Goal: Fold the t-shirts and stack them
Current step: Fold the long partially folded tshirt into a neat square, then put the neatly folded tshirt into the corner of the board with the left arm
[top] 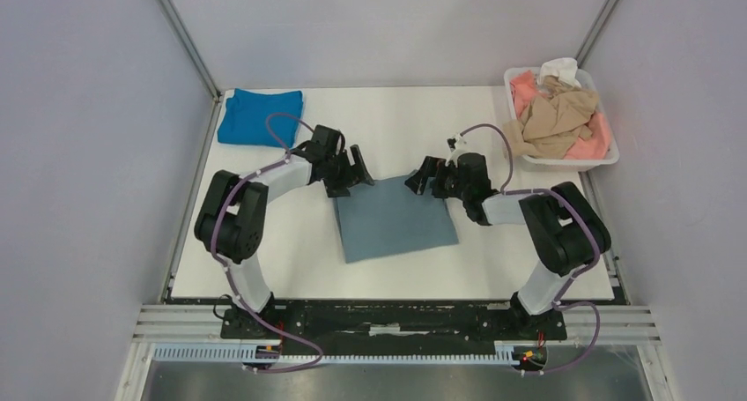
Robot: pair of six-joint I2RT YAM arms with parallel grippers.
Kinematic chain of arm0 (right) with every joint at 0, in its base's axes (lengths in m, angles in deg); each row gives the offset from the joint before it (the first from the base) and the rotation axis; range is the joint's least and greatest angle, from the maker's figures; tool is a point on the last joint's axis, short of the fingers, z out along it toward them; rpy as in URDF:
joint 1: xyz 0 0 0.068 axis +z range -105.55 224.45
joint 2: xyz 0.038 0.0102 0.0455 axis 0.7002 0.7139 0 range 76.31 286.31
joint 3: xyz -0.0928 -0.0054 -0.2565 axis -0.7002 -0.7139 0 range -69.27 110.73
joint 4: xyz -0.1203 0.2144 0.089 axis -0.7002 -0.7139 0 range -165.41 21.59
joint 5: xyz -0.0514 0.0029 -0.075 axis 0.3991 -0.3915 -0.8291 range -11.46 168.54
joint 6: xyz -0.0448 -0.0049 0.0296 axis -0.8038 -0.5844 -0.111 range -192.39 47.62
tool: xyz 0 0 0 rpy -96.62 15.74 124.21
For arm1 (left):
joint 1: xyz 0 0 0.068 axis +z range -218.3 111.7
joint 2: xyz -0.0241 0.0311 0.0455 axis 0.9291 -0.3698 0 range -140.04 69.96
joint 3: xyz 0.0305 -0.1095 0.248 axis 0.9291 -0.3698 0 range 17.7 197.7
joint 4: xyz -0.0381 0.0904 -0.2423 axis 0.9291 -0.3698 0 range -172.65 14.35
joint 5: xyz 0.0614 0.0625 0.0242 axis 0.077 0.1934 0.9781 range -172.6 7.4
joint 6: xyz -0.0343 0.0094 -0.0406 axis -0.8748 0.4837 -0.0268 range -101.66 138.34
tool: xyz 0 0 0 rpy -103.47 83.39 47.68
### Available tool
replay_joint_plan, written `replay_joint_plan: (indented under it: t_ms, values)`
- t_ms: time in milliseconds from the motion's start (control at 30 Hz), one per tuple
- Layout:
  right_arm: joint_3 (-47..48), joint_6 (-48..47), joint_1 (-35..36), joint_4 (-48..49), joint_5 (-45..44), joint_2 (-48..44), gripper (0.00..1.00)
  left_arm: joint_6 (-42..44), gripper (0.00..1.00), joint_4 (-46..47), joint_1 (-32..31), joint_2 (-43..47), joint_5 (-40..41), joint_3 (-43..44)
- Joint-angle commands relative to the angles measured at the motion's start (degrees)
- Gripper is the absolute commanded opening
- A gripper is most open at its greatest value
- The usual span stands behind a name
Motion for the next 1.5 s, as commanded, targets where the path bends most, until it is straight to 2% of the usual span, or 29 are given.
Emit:
replay_joint_plan:
  t_ms: [0,100,167,367,467,567,633,733,767,900,1033,1167,1233,1467]
  values:
    - [-0.98,-4.27,-0.56,-9.31,-5.59,-7.34,0.98,3.60,0.86,-5.33,-0.48,7.06,8.58,0.07]
    - [-0.31,-5.02,-0.58,-12.16,-6.61,-13.62,0.98,3.81,0.87,-8.95,-0.58,11.40,11.36,0.43]
    - [-1.30,-5.04,-0.60,-13.31,-7.95,-18.11,0.98,2.24,0.87,-9.96,-0.70,14.75,12.82,-2.41]
    - [-12.18,-2.91,-0.73,-15.31,-18.83,-34.93,0.98,-4.91,0.87,-4.55,-3.53,23.14,13.81,-19.69]
    - [-18.04,-2.00,-0.90,-17.28,-22.85,-43.13,0.98,-6.87,0.87,1.77,-4.22,23.00,11.00,-25.50]
    - [-22.37,-2.30,-1.00,-18.14,-24.69,-49.71,0.98,-8.34,0.86,3.99,-6.36,19.48,9.56,-25.80]
    - [-23.69,-2.11,-1.00,-19.31,-25.43,-52.98,0.98,-9.02,0.77,4.24,-9.67,16.73,11.14,-24.60]
    - [-24.71,-2.77,-1.00,-20.38,-27.13,-56.28,0.98,-10.09,0.48,3.02,-12.59,12.47,12.89,-22.96]
    - [-24.62,-2.99,-0.95,-21.47,-27.87,-56.85,0.98,-10.11,0.42,2.23,-13.42,11.50,14.06,-22.24]
    - [-25.06,-4.15,-1.00,-22.66,-28.37,-59.02,0.98,-9.67,0.04,-7.40,-15.65,6.70,25.33,-14.85]
    - [-26.22,-6.92,-1.04,-21.84,-27.65,-60.69,0.98,-1.06,0.02,-18.19,-15.59,0.87,38.96,-1.21]
    - [-27.15,-9.33,-1.00,-20.51,-27.12,-62.51,0.98,15.59,0.02,-20.53,-15.21,-3.83,51.71,11.83]
    - [-27.41,-10.08,-1.04,-20.04,-27.26,-63.37,0.98,24.77,0.02,-18.22,-13.94,-5.43,52.86,15.85]
    - [-29.27,-11.12,-1.00,-17.09,-29.36,-65.21,0.98,44.97,0.02,-12.60,-6.66,-10.59,55.81,28.43]
